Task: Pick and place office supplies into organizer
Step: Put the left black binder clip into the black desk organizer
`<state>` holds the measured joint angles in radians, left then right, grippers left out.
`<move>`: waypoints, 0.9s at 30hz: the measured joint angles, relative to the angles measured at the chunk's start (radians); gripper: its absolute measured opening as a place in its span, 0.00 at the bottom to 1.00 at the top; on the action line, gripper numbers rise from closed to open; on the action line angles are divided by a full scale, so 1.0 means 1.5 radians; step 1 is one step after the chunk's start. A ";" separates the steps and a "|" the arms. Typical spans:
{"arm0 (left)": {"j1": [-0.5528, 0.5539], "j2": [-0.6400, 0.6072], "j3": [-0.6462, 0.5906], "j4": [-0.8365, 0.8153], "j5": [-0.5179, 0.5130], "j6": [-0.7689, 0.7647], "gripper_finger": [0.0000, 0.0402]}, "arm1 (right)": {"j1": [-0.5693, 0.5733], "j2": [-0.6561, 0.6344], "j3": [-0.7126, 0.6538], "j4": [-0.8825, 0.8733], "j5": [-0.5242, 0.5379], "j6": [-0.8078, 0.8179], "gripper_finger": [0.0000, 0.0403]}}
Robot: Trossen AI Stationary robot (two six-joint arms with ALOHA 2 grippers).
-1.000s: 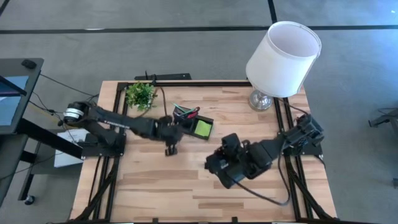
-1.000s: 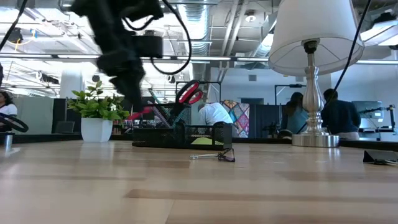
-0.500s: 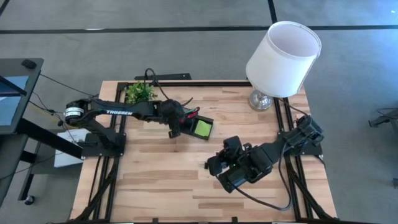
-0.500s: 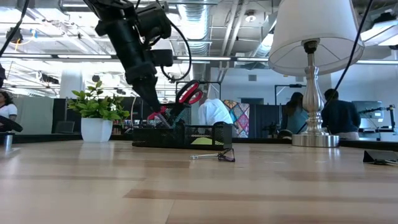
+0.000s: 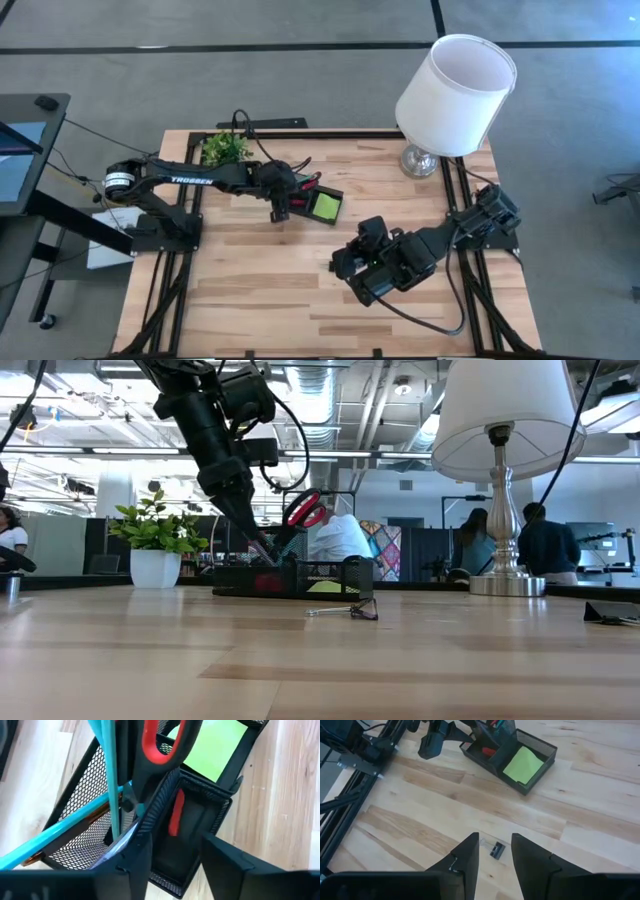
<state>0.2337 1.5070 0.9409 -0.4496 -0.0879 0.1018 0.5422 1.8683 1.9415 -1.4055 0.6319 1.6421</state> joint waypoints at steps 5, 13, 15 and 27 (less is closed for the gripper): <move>-0.001 0.000 0.000 0.000 0.006 -0.055 0.46 | 0.006 0.000 0.000 0.002 -0.001 0.001 0.27; -0.028 -0.016 0.001 -0.022 0.129 -0.160 0.46 | 0.050 0.002 0.000 0.007 -0.002 0.005 0.27; -0.044 -0.032 0.001 -0.035 0.131 -0.165 0.45 | 0.066 0.011 0.000 0.021 -0.001 0.005 0.27; -0.233 -0.094 0.001 0.027 0.156 -0.236 0.45 | 0.162 0.121 -0.001 0.004 -0.039 0.253 0.27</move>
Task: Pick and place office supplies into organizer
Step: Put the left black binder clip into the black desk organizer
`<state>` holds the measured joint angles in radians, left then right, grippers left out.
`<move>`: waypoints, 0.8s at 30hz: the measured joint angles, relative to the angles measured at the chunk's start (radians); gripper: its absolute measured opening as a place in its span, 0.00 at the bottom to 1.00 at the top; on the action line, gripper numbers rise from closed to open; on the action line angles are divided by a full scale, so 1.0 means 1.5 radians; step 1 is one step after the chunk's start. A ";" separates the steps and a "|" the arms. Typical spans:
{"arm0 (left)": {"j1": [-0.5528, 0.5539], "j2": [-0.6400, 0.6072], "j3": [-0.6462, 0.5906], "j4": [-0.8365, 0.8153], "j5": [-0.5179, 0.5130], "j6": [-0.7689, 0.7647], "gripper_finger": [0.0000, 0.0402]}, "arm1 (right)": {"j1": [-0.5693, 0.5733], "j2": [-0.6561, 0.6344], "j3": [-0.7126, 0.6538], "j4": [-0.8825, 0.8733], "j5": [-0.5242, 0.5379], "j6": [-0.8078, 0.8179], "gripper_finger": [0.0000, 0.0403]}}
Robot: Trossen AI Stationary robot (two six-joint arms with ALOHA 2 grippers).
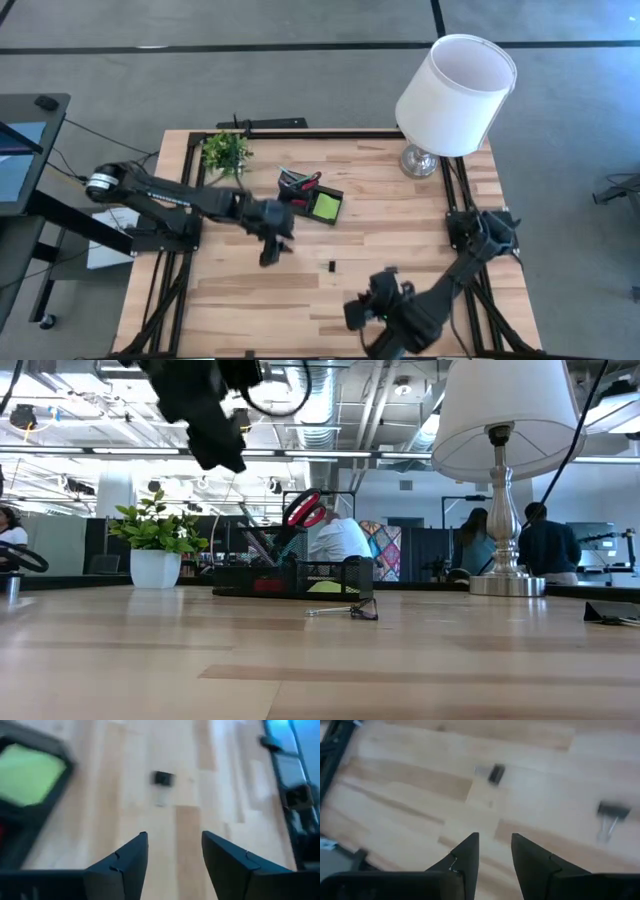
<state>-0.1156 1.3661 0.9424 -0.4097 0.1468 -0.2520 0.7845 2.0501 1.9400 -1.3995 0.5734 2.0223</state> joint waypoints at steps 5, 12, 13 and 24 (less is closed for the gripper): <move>-0.071 0.042 0.000 0.148 -0.021 0.056 0.49 | 0.021 -0.014 0.001 0.002 0.001 0.051 0.27; -0.098 0.147 0.000 0.344 -0.068 0.095 0.58 | 0.000 -0.051 0.001 0.034 0.006 0.033 0.27; -0.097 0.165 0.000 0.355 -0.067 0.094 0.60 | -0.006 -0.053 0.002 0.048 0.009 0.025 0.27; -0.072 0.331 0.000 0.460 -0.054 0.079 0.64 | -0.036 -0.065 0.128 0.062 0.220 -0.153 0.27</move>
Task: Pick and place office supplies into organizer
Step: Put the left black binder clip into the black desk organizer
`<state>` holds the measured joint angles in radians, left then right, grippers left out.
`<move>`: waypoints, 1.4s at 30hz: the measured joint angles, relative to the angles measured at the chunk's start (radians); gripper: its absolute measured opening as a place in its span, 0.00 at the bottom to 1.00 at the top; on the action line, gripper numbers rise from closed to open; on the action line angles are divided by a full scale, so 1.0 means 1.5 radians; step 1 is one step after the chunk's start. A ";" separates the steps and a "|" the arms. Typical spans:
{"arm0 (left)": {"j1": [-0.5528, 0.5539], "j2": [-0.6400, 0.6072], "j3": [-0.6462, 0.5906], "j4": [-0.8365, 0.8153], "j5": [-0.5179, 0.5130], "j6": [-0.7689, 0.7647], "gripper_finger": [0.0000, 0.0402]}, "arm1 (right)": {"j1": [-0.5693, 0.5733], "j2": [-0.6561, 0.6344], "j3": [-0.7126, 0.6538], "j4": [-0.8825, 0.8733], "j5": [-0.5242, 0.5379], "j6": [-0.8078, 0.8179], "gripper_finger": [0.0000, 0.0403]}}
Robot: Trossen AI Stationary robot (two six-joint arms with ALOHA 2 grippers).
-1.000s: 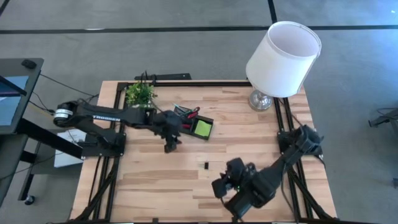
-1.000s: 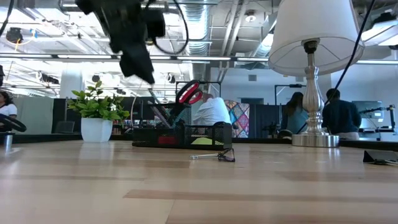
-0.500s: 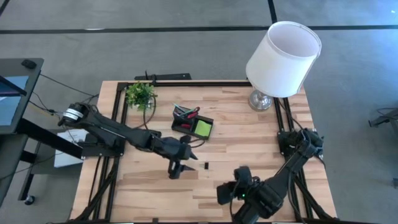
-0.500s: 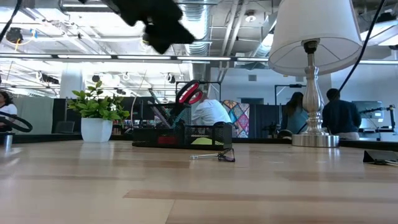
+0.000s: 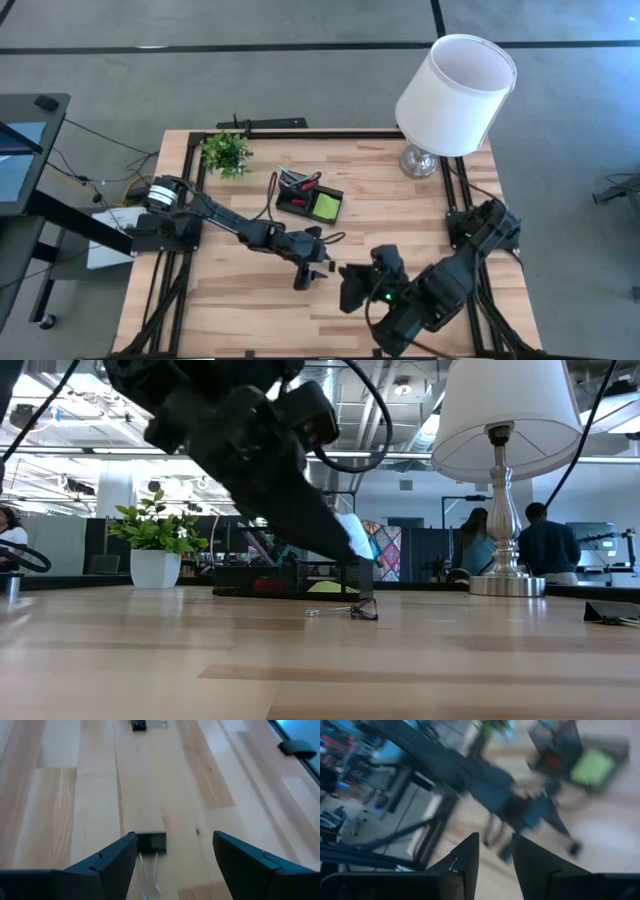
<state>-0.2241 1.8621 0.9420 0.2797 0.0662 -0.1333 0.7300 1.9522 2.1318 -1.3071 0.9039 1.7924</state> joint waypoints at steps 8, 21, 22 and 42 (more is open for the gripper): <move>0.018 0.025 0.010 0.016 0.000 0.025 0.64 | -0.034 0.001 0.084 0.008 0.070 -0.180 0.27; 0.033 0.048 0.009 0.018 0.004 0.046 0.64 | -0.074 0.001 0.110 0.068 0.078 -0.327 0.27; 0.033 0.048 0.009 0.017 0.004 0.049 0.64 | -0.074 0.001 0.110 0.070 0.078 -0.328 0.27; 0.030 0.101 0.031 0.016 -0.024 0.009 0.64 | -0.071 0.002 0.109 0.090 0.079 -0.328 0.27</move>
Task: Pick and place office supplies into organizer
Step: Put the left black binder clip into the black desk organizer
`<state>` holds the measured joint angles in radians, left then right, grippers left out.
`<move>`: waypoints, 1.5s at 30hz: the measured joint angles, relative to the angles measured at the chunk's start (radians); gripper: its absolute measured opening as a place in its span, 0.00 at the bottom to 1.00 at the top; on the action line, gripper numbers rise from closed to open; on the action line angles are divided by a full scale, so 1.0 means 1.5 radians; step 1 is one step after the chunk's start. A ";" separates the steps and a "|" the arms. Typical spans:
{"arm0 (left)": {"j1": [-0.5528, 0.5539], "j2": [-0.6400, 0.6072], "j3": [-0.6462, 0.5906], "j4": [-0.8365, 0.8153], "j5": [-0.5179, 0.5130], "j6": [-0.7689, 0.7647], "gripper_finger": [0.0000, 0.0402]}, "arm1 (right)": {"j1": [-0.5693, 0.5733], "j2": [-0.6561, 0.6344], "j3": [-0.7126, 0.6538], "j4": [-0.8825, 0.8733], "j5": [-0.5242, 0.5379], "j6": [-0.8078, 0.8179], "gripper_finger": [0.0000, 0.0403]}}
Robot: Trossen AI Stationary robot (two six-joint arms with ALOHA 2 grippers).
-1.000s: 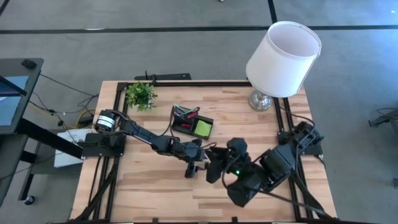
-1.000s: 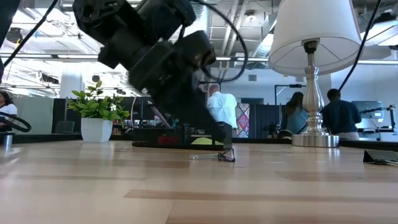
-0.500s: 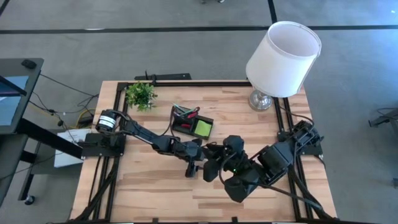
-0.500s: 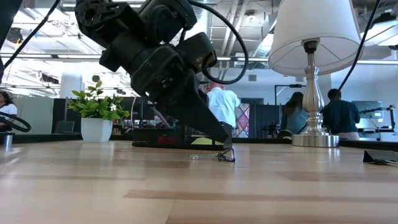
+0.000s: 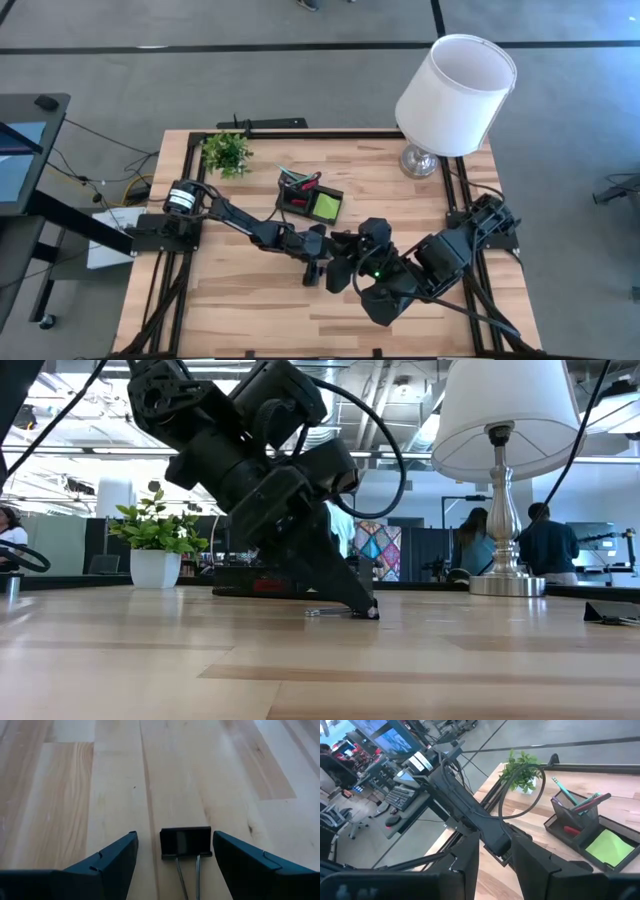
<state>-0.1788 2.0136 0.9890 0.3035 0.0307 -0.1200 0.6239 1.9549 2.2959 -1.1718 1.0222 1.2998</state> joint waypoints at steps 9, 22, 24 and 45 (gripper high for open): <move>-0.009 -0.001 0.000 -0.001 -0.047 0.001 0.62 | 0.003 0.000 0.000 -0.001 0.000 -0.001 0.27; -0.007 -0.001 -0.001 -0.004 -0.065 0.008 0.37 | 0.003 0.000 0.000 -0.001 -0.002 -0.012 0.27; -0.007 -0.004 -0.002 -0.008 -0.064 -0.001 0.33 | 0.003 0.000 0.000 -0.001 -0.002 -0.012 0.27; 0.068 -0.270 -0.003 -0.392 -0.318 -0.133 0.35 | 0.025 0.000 -0.009 0.002 -0.002 -0.012 0.27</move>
<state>-0.0775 1.6085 0.9852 -0.2844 -0.4458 -0.3188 0.6609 1.9549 2.2818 -1.1694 1.0198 1.2823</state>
